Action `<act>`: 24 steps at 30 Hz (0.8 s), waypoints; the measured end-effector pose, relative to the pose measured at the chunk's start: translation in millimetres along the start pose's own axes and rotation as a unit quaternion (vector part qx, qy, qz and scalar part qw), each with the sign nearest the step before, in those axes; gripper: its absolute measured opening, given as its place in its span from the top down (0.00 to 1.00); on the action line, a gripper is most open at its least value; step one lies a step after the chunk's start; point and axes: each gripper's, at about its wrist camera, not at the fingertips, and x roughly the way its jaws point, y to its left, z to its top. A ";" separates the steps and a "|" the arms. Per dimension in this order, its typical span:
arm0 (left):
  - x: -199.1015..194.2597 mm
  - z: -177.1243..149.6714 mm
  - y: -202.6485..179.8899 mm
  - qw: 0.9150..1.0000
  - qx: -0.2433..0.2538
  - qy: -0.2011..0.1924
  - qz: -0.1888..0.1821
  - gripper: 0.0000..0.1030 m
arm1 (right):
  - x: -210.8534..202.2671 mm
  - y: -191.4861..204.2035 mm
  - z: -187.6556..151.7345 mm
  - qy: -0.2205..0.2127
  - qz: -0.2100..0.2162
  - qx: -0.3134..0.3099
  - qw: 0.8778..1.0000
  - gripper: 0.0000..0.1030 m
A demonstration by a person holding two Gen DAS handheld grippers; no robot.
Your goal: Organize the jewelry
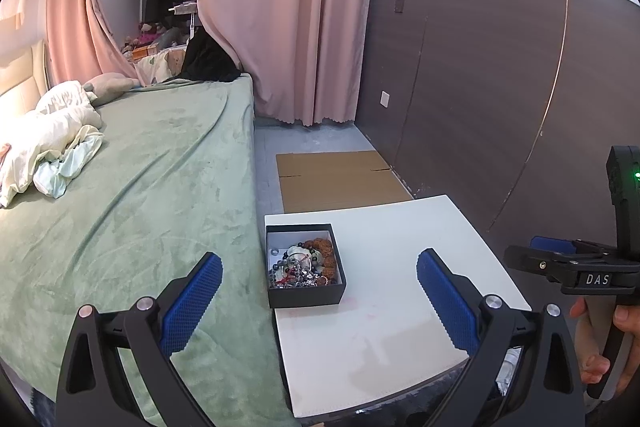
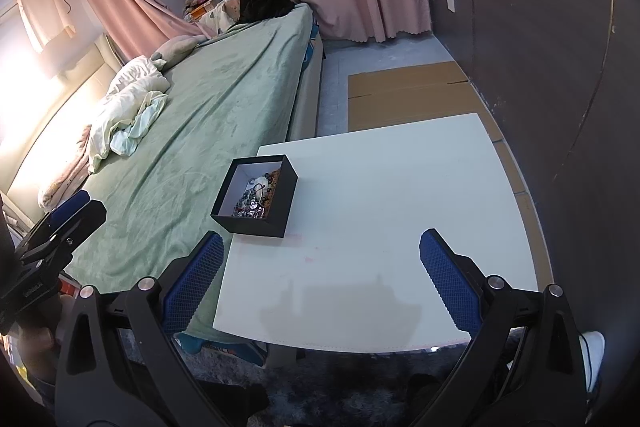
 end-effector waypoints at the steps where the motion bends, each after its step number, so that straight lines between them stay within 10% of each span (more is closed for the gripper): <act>1: 0.0 0.0 0.0 1.000 0.000 0.000 0.000 0.08 | 0.0 0.0 -0.1 0.000 0.000 0.000 1.000 0.05; 24: 6.1 -1.3 1.5 1.000 -0.018 -0.001 -0.002 0.08 | -1.7 -3.7 -0.3 0.001 -0.003 0.001 1.000 0.05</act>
